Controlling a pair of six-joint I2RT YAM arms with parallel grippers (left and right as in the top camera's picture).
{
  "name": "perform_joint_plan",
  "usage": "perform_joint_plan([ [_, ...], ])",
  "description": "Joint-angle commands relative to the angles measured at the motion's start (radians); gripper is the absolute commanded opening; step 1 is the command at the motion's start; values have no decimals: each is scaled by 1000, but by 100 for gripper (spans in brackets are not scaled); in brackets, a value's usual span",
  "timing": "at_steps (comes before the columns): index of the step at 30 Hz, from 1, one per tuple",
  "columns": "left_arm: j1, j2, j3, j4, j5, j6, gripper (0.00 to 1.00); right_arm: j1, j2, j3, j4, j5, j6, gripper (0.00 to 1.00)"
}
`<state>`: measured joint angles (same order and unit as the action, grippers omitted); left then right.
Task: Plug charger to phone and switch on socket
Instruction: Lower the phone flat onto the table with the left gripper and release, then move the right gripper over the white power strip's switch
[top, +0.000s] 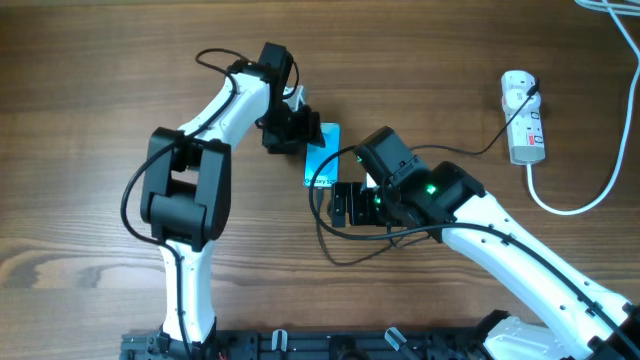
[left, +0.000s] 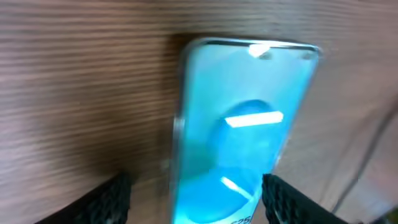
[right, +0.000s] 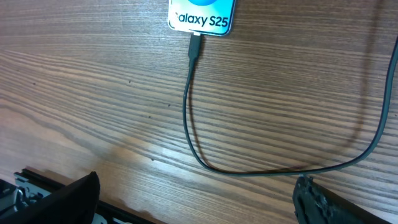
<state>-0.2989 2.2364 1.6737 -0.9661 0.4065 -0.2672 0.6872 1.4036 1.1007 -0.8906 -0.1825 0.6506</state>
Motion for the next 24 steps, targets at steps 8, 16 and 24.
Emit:
perform_joint_plan([
  [8, 34, -453, -21, -63, -235, -103, 100, -179, 6, 262, -360, 82, -80, 100],
  [16, -27, -840, -21, -287, -435, -142, 100, -983, 125, 517, -379, 97, -259, 100],
  [24, -27, -840, -21, -407, -435, -141, 100, -1187, 373, 514, -149, 237, -257, 100],
])
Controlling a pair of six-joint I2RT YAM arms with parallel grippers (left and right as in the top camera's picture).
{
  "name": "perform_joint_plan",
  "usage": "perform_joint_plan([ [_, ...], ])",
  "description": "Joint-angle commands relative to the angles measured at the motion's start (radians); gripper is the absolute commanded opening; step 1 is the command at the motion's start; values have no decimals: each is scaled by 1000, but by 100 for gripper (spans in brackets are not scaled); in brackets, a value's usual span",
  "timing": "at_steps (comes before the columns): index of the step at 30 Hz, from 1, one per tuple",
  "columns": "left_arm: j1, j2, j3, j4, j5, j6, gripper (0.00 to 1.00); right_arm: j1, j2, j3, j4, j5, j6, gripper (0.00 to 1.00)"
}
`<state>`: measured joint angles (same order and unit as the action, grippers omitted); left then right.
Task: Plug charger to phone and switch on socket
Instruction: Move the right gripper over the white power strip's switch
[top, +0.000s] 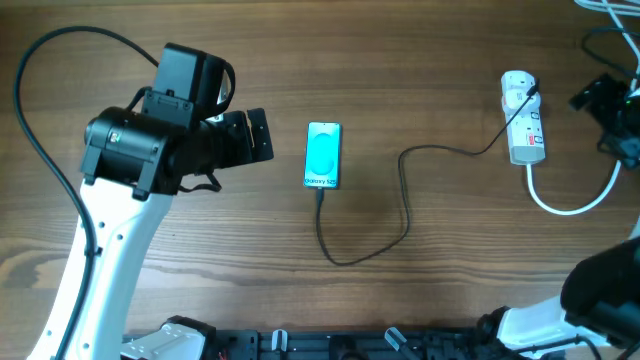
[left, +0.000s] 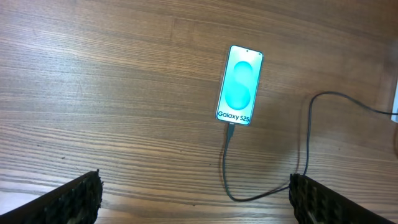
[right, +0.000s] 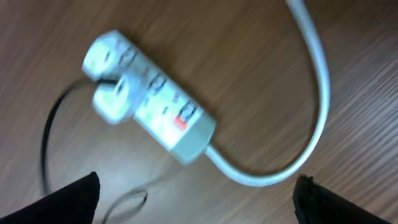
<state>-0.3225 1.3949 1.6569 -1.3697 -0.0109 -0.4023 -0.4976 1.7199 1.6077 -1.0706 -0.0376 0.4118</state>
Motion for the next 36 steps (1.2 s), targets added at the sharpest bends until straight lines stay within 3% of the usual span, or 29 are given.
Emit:
perform_joint_plan([
  [1, -4, 2, -4, -3, -17, -6, 100, -2, 87, 7, 50, 121, -19, 100],
  [4, -4, 2, -4, -3, -17, -6, 100, -2, 149, 7, 96, 135, -21, 100],
  [8, -4, 2, -4, -3, -17, -6, 100, 0, 235, 7, 150, 63, -171, 100],
  [21, -4, 2, -4, -3, -17, -6, 100, 1, 385, 0, 332, -42, -184, 100],
  [36, -4, 2, -4, -3, -17, -6, 100, 4, 463, 0, 352, -117, -202, 100],
])
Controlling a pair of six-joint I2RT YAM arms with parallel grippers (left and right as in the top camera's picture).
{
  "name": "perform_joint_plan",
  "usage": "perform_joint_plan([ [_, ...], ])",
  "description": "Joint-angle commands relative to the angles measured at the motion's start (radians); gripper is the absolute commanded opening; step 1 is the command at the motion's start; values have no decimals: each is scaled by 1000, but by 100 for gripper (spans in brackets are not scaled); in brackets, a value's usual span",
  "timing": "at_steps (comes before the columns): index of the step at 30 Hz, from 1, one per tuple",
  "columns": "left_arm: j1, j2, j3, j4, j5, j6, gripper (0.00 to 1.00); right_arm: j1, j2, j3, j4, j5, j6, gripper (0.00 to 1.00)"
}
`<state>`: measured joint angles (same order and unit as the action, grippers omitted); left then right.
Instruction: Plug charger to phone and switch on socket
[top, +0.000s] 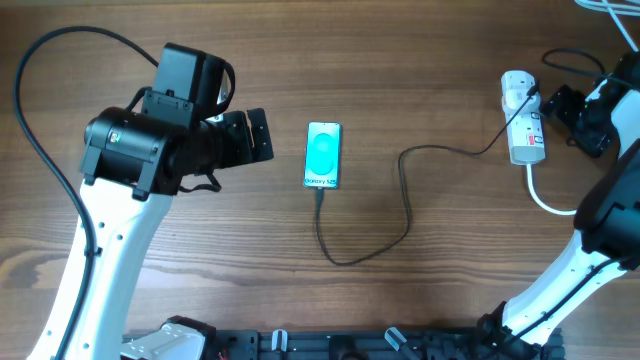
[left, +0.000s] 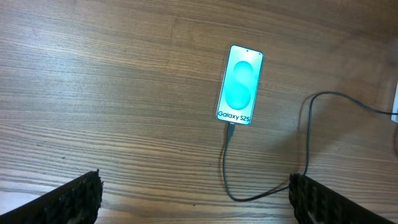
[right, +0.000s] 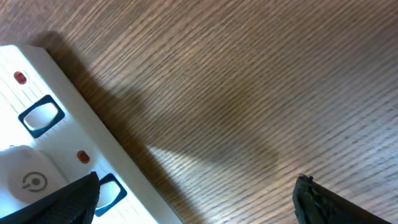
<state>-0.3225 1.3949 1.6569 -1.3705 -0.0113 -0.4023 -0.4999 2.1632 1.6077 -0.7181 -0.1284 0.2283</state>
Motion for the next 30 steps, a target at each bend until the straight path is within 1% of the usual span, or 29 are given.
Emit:
perform_joint_plan([
  [1, -4, 2, -4, -2, -17, -6, 100, 7, 24, -1, -2, -26, -19, 100],
  [4, -4, 2, -4, -2, -17, -6, 100, 9, 26, -32, 29, -27, -15, 100],
  [9, -4, 2, -4, -2, -17, -6, 100, 9, 34, -33, 36, -39, -14, 100],
  [12, -4, 2, -4, -2, -17, -6, 100, 10, 56, -47, 39, -81, -15, 100],
  [30, -4, 2, -4, -3, -17, -6, 100, 11, 66, -47, -53, -87, -18, 100],
])
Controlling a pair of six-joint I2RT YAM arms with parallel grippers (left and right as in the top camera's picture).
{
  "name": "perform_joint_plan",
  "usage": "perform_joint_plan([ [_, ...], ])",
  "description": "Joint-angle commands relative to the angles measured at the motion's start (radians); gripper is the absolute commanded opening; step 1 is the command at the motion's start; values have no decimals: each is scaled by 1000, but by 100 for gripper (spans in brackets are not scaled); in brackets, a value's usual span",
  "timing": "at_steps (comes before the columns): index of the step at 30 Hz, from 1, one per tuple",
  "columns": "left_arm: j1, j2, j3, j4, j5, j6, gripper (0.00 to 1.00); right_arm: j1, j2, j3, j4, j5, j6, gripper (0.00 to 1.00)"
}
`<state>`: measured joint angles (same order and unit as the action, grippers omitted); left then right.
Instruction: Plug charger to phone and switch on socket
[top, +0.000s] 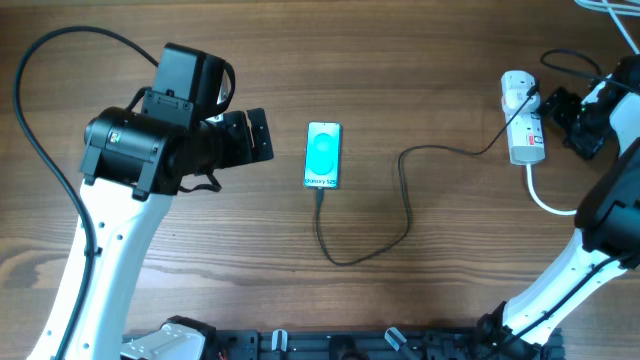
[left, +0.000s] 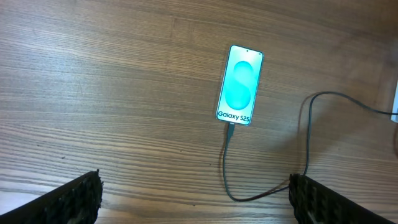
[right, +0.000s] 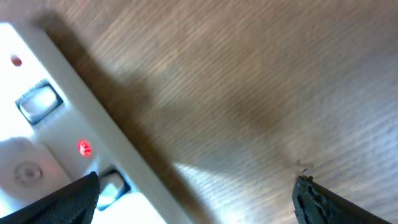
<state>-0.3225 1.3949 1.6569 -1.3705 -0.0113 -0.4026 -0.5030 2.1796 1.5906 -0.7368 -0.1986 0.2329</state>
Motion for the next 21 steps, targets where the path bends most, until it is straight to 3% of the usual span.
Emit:
perform_joint_plan([
  [1, -4, 2, -4, -3, -17, -6, 100, 15, 50, -29, -39, -17, -23, 100],
  [11, -4, 2, -4, -2, -17, -6, 100, -9, -14, -29, -173, 71, 85, 100],
  [21, -4, 2, -4, -2, -17, -6, 100, -8, -347, -30, -350, 87, 85, 100],
])
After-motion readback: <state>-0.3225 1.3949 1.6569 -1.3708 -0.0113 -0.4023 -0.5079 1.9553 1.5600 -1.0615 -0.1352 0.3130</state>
